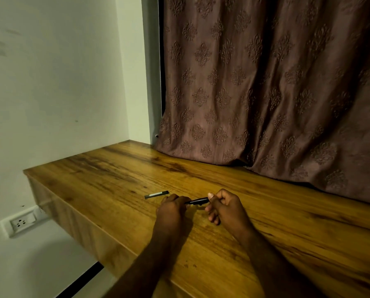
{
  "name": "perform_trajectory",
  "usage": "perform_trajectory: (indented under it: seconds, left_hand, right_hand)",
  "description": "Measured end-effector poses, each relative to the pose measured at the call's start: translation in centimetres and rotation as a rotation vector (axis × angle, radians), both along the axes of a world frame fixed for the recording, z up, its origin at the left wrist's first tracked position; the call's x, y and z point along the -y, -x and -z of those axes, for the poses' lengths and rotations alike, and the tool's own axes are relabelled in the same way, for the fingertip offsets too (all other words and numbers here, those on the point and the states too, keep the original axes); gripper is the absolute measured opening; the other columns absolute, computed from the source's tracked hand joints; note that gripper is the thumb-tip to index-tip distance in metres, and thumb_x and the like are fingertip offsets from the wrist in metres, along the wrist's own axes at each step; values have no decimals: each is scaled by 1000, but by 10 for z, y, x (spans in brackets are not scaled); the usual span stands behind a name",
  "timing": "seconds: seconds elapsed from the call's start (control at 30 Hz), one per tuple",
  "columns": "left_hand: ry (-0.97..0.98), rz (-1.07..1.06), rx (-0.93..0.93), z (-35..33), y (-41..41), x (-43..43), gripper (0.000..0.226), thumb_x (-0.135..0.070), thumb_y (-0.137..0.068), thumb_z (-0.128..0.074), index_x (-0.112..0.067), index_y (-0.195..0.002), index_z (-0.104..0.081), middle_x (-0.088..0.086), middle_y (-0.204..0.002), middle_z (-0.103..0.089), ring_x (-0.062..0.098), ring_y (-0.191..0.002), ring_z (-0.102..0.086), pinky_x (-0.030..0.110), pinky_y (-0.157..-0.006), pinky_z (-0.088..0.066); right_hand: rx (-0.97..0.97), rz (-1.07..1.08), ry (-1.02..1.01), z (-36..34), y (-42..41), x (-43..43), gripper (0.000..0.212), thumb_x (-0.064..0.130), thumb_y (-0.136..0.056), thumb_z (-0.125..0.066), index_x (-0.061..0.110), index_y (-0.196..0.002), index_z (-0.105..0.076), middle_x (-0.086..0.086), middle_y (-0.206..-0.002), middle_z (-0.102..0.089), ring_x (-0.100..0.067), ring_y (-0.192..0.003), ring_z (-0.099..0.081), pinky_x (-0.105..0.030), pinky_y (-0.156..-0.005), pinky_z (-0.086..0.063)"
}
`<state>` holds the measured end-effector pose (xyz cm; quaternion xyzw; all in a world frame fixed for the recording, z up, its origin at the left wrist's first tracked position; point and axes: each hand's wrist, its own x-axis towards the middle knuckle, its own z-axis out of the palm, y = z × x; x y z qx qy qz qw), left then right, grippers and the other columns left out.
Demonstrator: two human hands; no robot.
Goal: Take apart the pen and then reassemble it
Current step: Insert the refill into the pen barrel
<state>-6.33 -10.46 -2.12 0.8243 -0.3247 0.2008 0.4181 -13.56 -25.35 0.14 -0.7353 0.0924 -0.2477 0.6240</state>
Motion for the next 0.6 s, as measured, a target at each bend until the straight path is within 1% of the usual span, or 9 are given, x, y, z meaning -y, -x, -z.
perform_trajectory:
  seconds: [0.07, 0.13, 0.2, 0.27, 0.37, 0.43, 0.6]
  left_hand:
    - [18, 5, 1, 1, 0, 1, 36, -43, -85, -50, -20, -98, -75, 2, -88, -67, 20, -79, -63, 42, -70, -55]
    - [26, -3, -9, 1, 0, 1, 33, -43, -86, -52, -21, -98, -74, 1, -88, -67, 19, -79, -62, 40, -70, -55]
    - [11, -22, -10, 1, 0, 1, 27, -41, -89, -56, -23, -98, -73, -1, -87, -66, 17, -79, -61, 38, -69, -54]
    - [-10, -41, -10, 1, 0, 2, 14, -29, -89, -64, -23, -98, -73, -1, -87, -66, 17, -79, -61, 38, -69, -53]
    - [-27, -39, -20, 0, -2, 2, 16, -15, -87, -65, -20, -99, -74, 3, -91, -69, 21, -83, -63, 41, -74, -54]
    - [-41, -28, -28, -1, -2, 2, 19, -11, -87, -63, -18, -101, -74, 6, -93, -69, 24, -85, -63, 42, -76, -53]
    - [-4, -25, -22, -1, -3, 3, 20, -16, -87, -58, -17, -100, -74, 7, -92, -69, 26, -83, -63, 43, -74, -54]
  right_hand:
    - [14, 11, 7, 0, 0, -2, 26, 24, -96, -55, 4, -79, -54, -11, -67, -67, -21, -47, -55, -26, -41, -38]
    - [29, 24, -11, 1, 0, -2, 26, 24, -96, -56, 3, -82, -56, -9, -67, -67, -21, -46, -55, -26, -41, -37]
    - [39, 41, -42, 0, -1, -3, 21, 19, -96, -57, 1, -86, -58, -7, -66, -67, -20, -45, -53, -25, -40, -37]
    - [44, 60, -82, 0, -1, -1, 13, 11, -95, -56, 0, -88, -57, -6, -63, -67, -19, -42, -52, -23, -39, -36]
    - [38, 56, -114, 0, -2, 1, 10, 6, -94, -56, -4, -89, -57, -8, -64, -66, -18, -42, -51, -23, -38, -34]
    - [25, 44, -94, 1, -3, 1, 11, 7, -94, -56, -3, -90, -58, -9, -66, -66, -18, -43, -51, -23, -38, -35]
    - [14, 27, -42, 3, -5, 0, 16, 16, -96, -56, 3, -85, -58, -8, -67, -66, -18, -45, -54, -25, -40, -37]
